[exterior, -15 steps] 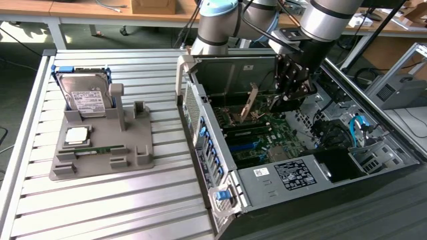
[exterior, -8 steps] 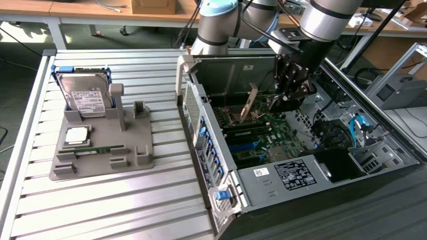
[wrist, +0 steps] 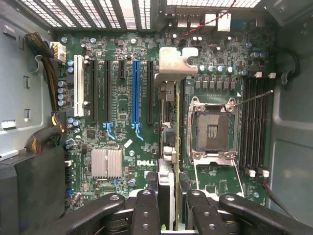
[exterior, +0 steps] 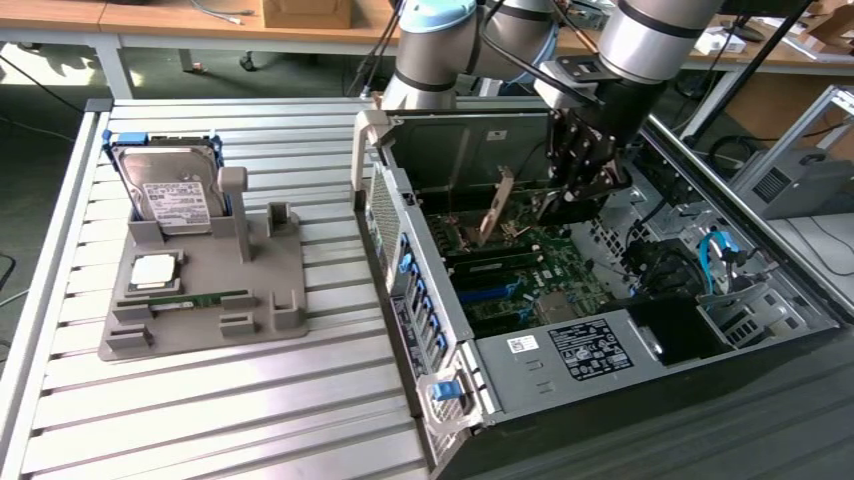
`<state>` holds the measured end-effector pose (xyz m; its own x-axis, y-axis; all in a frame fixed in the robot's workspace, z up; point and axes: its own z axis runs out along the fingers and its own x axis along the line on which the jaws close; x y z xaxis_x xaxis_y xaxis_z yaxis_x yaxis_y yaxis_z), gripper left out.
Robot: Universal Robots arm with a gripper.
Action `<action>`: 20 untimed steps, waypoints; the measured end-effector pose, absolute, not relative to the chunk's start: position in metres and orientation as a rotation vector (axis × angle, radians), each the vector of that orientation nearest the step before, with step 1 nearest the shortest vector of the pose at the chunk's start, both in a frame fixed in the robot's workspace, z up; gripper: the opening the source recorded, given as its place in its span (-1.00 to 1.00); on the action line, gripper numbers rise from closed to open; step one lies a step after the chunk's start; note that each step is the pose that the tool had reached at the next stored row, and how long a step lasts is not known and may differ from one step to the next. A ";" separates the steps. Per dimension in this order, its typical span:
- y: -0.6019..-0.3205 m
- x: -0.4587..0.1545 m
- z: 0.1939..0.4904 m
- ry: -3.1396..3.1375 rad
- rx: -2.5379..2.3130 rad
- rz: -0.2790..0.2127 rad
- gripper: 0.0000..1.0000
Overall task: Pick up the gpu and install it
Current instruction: 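Insert the gpu into the slot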
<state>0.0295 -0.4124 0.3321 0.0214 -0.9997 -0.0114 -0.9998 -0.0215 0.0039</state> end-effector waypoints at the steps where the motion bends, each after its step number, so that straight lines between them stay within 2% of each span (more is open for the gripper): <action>1: -0.413 0.026 0.330 2.194 -2.241 0.017 -0.47; 20: -0.422 0.022 0.318 2.189 -2.246 0.017 -0.47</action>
<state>0.0219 -0.4218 0.3183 0.0260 -0.9996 -0.0115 -0.9997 -0.0260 0.0039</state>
